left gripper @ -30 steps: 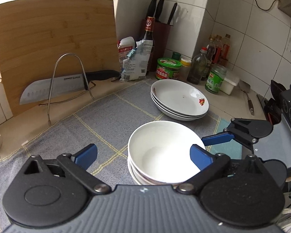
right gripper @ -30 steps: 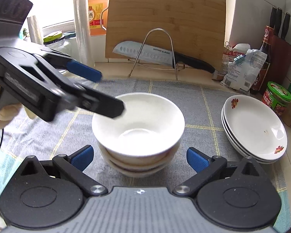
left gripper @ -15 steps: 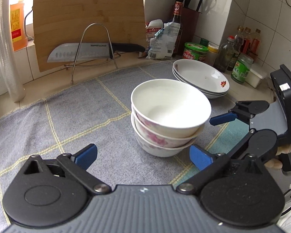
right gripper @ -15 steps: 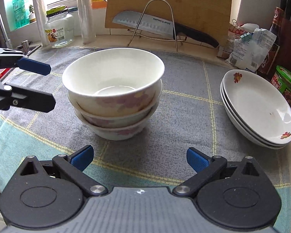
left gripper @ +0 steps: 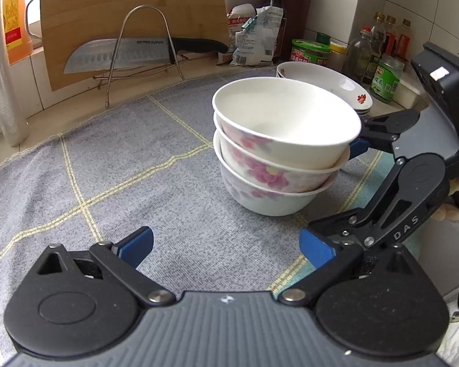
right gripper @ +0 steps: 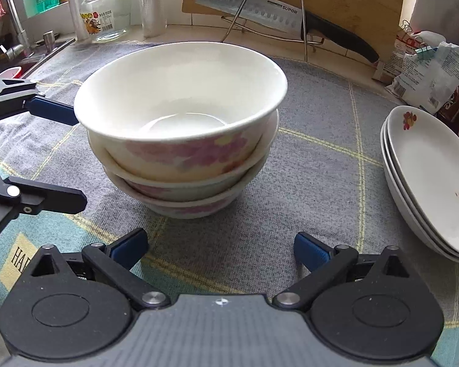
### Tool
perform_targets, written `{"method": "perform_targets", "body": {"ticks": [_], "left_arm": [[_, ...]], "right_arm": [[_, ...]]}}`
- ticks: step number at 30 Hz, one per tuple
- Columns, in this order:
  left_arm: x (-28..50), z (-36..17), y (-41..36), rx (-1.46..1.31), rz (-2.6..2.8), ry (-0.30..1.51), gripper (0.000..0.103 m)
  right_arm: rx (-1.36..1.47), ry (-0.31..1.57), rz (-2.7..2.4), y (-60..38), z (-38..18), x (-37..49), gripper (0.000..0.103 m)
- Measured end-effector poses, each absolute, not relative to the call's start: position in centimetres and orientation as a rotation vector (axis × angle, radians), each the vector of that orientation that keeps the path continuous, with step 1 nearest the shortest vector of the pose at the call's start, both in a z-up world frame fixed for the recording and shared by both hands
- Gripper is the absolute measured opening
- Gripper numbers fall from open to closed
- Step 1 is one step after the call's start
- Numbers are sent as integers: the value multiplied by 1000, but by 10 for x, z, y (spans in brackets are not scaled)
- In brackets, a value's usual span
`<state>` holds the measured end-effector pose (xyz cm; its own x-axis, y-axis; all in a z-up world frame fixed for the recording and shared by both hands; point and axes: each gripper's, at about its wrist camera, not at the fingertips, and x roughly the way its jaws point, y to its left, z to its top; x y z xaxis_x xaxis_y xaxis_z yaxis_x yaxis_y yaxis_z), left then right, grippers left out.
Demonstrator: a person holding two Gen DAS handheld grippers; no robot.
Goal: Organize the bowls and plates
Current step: 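Lower the white bowl onto the pink-flowered bowls and open the left gripper, then grip the bowl stack with both grippers from opposite sides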
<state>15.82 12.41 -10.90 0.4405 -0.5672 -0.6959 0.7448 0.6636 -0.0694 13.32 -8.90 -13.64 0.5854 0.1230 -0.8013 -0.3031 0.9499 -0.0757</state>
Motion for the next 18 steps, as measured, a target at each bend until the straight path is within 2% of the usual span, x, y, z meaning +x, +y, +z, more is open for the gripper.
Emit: {"method": "perform_targets", "body": {"ticks": [4,10,18], "left_arm": [[168,-119,117,293,-867,772,101],[169,-125,107,424,-920,708,103],[178,-124,98,422,-946,697,103]], "right_arm": [[-222,936,257,-89,-136,136,103],[-231,944,270,-89,-136,137,103],[-270,941,336,-95,-136,135,103]]}}
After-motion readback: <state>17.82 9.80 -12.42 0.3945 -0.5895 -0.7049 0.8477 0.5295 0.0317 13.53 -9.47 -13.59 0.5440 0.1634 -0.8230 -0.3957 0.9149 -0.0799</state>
